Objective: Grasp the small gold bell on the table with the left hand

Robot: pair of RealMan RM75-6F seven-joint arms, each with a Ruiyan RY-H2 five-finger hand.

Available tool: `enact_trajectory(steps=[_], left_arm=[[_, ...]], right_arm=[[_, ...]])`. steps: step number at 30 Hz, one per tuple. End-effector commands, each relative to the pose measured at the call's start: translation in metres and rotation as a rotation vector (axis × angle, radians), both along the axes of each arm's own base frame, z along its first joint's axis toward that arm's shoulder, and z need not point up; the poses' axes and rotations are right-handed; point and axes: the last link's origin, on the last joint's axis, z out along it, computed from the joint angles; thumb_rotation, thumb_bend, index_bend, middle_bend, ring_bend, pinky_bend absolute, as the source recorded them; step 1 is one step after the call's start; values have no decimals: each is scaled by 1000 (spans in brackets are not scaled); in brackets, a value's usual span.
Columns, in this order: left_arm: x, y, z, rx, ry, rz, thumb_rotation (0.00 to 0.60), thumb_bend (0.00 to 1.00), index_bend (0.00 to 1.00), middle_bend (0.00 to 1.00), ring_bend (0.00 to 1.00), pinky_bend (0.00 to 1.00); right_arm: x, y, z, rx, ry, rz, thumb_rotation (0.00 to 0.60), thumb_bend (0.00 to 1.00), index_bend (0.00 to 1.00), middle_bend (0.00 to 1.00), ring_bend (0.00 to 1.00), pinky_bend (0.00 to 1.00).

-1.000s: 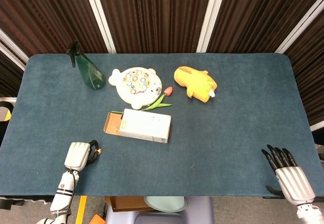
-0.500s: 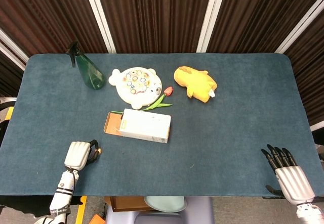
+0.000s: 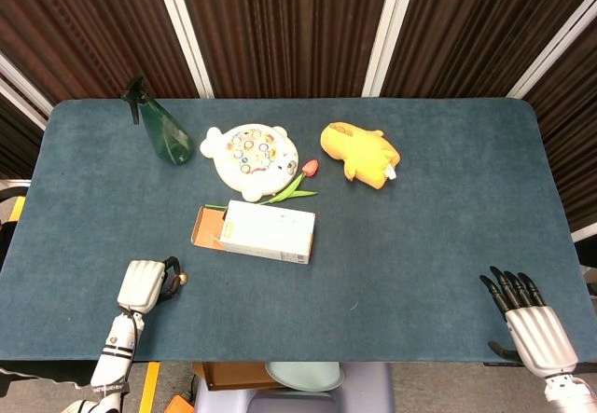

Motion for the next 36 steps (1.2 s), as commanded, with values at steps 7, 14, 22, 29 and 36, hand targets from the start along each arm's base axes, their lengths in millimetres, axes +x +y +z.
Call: enact_trajectory(steps=[7, 14, 22, 29, 36], left_arm=[[0, -1, 0, 7, -15, -1, 600, 497, 778, 1000, 1000, 1000], [3, -1, 2, 28, -28, -17, 600, 496, 799, 1000, 1000, 1000], [8, 13, 37, 169, -131, -20, 600, 496, 807, 1000, 1000, 1000], [16, -6, 27, 136, -153, -88, 600, 493, 806, 1000, 1000, 1000], [5, 0, 23, 107, -133, -33, 600, 491, 798, 1000, 1000, 1000]], right_arm=[[0, 0, 1, -3, -3, -1, 600, 241, 0, 0, 0, 0], [0, 0, 1, -3, -5, 0, 600, 241, 0, 0, 0, 0], [0, 0, 1, -3, -5, 0, 600, 241, 0, 0, 0, 0], [-2, -2, -2, 11, 1, -10, 600, 241, 0, 0, 0, 0], [1, 0, -1, 6, -5, 3, 600, 241, 0, 0, 0, 0]])
